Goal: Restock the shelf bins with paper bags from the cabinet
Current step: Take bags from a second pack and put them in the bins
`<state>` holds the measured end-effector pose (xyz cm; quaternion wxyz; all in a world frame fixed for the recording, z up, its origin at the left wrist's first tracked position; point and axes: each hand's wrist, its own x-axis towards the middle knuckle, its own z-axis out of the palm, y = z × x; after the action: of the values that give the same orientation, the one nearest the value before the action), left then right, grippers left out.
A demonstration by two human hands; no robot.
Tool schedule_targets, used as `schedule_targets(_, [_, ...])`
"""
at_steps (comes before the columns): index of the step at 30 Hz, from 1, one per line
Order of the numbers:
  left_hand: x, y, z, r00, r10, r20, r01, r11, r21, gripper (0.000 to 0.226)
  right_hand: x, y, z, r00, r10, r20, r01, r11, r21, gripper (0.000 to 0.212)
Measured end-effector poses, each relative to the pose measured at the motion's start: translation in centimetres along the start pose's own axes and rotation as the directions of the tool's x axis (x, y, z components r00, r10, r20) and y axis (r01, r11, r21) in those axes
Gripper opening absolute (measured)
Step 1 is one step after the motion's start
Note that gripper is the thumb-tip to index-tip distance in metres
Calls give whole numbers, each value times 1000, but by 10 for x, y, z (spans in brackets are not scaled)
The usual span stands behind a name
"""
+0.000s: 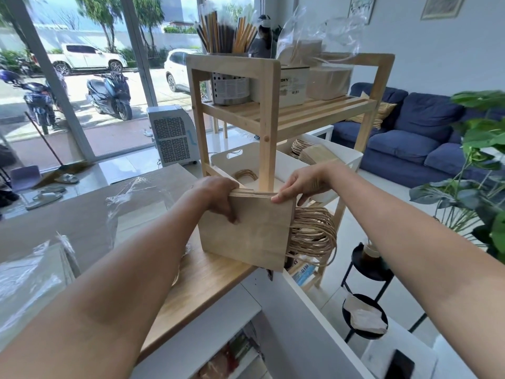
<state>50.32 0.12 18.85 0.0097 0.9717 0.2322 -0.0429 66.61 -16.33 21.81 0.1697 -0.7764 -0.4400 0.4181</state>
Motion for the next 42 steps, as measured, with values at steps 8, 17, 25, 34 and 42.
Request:
schedule_targets(8, [5, -3, 1, 1000, 14, 2, -14, 1000, -18, 68, 3, 8, 1, 998, 16, -66, -7, 991, 134, 55])
schedule_targets(17, [4, -5, 5, 999, 32, -36, -33, 998, -48, 62, -7, 14, 10, 989, 9, -148, 4, 996, 87, 49])
schedule_targets(25, [-9, -23, 12, 990, -79, -119, 38, 948, -315, 50, -48, 78, 7, 927, -96, -362, 135, 987, 84, 139])
schedule_targets(34, [-52, -42, 15, 977, -213, 2, 92, 413, -906, 49, -10, 97, 75, 982, 17, -190, 77, 877, 474, 129])
schedule_targets(42, [-66, -24, 71, 971, -231, 64, 76, 45, -996, 70, -7, 37, 74, 908, -162, -386, 397, 628, 670, 56])
